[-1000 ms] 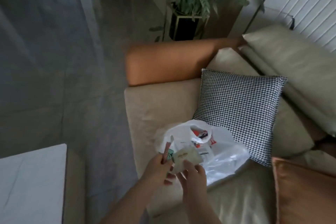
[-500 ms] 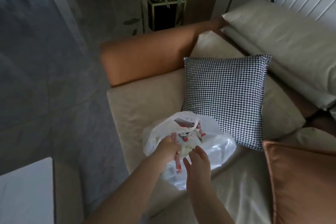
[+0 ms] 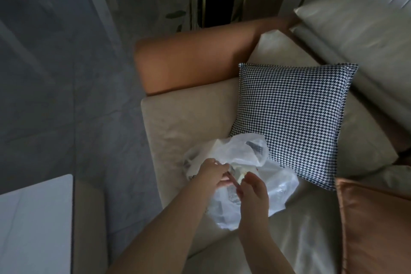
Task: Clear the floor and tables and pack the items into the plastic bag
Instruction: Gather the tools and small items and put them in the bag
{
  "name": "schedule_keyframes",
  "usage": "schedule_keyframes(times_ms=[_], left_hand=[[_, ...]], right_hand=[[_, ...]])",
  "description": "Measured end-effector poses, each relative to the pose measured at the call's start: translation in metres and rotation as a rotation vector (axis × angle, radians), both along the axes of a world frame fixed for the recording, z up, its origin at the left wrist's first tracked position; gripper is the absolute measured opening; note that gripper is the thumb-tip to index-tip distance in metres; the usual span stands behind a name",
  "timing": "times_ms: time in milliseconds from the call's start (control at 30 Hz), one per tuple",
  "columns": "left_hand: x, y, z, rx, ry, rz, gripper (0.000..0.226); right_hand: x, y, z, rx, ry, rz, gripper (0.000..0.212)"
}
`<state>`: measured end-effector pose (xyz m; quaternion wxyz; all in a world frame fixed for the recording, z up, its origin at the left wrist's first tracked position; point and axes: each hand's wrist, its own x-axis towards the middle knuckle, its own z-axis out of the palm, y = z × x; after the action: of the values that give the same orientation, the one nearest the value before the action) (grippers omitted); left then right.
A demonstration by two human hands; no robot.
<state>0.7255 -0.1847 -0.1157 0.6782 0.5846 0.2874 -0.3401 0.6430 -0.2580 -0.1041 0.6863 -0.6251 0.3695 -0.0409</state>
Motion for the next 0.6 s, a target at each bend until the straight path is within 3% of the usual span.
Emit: schedule_keyframes(times_ms=[100,167,300,433,600], left_hand=[[0.002,-0.002,-0.006,-0.113,0.012,0.079,0.026],[-0.001,-0.007,-0.015,-0.091,0.011,-0.006,0.020],[-0.010,-0.023,-0.030,-0.050,-0.002,-0.191,0.031],[-0.020,-0.047,-0.036,-0.137,-0.006,-0.237,0.011],[-0.022,-0.068,-0.038,-0.127,-0.030,-0.151,0.018]], right_hand=[[0.000,0.000,-0.010,-0.011,0.001,-0.003,0.027],[0.000,-0.003,-0.016,0.001,0.005,-0.006,0.030],[-0.003,-0.015,-0.027,-0.017,0.017,0.020,0.034],[-0.007,-0.034,-0.039,-0.067,0.061,0.020,0.025],[-0.002,-0.052,-0.056,-0.082,0.086,0.025,0.028]])
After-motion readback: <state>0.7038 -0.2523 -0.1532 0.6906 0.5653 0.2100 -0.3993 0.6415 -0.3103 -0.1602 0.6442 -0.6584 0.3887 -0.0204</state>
